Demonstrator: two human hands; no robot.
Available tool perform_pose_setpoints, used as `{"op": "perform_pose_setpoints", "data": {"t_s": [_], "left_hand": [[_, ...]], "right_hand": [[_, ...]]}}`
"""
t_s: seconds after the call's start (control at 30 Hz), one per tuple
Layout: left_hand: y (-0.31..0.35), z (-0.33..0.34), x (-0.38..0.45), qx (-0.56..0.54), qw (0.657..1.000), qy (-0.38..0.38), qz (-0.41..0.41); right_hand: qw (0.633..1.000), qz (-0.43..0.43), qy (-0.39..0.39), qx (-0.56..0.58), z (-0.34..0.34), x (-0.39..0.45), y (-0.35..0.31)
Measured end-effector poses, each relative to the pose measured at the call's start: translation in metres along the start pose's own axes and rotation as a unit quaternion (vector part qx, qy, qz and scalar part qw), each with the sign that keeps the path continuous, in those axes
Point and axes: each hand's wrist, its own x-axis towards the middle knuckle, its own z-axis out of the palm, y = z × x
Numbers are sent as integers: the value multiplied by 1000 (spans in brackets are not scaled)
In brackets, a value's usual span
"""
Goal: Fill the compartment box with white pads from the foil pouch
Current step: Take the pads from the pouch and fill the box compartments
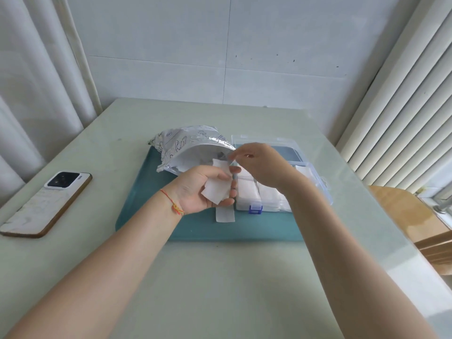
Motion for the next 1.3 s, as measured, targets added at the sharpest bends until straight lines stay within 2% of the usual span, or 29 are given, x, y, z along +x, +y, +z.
{"op": "perform_pose_setpoints", "data": {"t_s": [0.07, 0.17, 0.27, 0.37, 0.67, 1.03, 1.2, 1.3], "left_hand": [[3, -3, 0, 25, 998, 48, 16], [5, -3, 1, 107, 986, 115, 61], [1, -1, 2, 199, 962, 155, 107], [-3, 2, 0, 240, 944, 180, 140], [-2, -5, 4, 191, 953, 184, 146], [-4, -10, 7, 241, 943, 197, 121], [-5, -10, 7, 286, 930, 199, 117], [-5, -8, 7, 280, 934, 189, 120]], "right_hand": [[996, -15, 12, -87, 1, 4, 3], [976, -44, -37, -209, 9, 4, 8], [930, -38, -124, -345, 21, -5, 4], [893, -62, -128, -427, 32, -15, -2], [897, -46, -140, -416, 39, -19, -8], [902, -3, -180, -392, 39, -15, -10], [921, 13, -181, -345, 37, -13, -6], [933, 8, -177, -312, 27, -12, -8]]}}
